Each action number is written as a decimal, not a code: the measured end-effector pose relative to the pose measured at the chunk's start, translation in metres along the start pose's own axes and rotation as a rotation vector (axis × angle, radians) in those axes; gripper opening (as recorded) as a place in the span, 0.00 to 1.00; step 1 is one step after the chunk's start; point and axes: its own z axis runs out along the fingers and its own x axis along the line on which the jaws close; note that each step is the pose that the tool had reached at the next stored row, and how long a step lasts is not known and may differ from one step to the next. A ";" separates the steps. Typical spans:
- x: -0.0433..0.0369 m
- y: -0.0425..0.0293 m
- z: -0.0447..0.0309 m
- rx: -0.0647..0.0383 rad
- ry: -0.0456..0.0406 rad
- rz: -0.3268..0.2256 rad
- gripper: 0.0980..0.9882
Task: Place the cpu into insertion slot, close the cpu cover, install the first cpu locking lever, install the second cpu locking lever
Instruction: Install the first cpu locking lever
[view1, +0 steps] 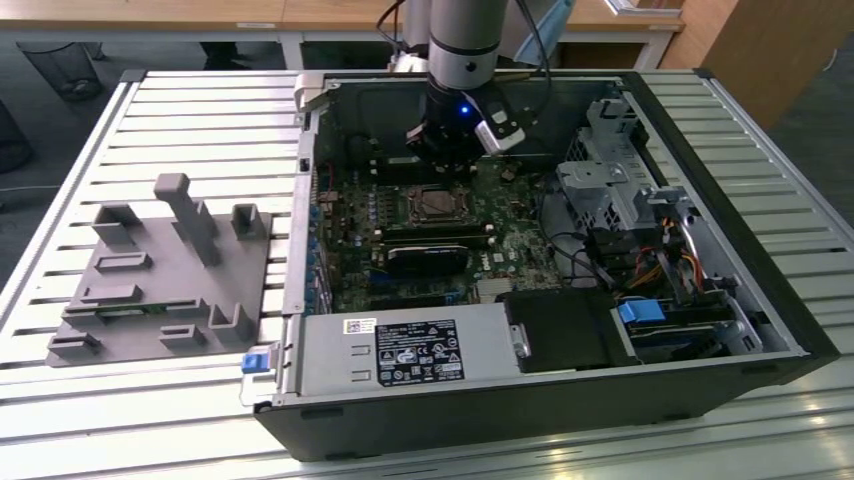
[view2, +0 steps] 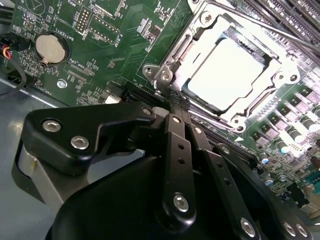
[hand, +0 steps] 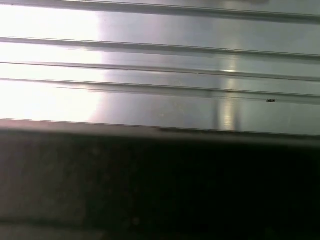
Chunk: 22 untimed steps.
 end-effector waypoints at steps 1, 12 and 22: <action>0.0000 0.0001 0.0002 0.001 -0.0001 0.000 0.01; -0.0001 0.0004 -0.0009 0.007 -0.0001 0.000 0.01; -0.0001 0.0024 0.0029 0.018 0.0005 0.000 0.01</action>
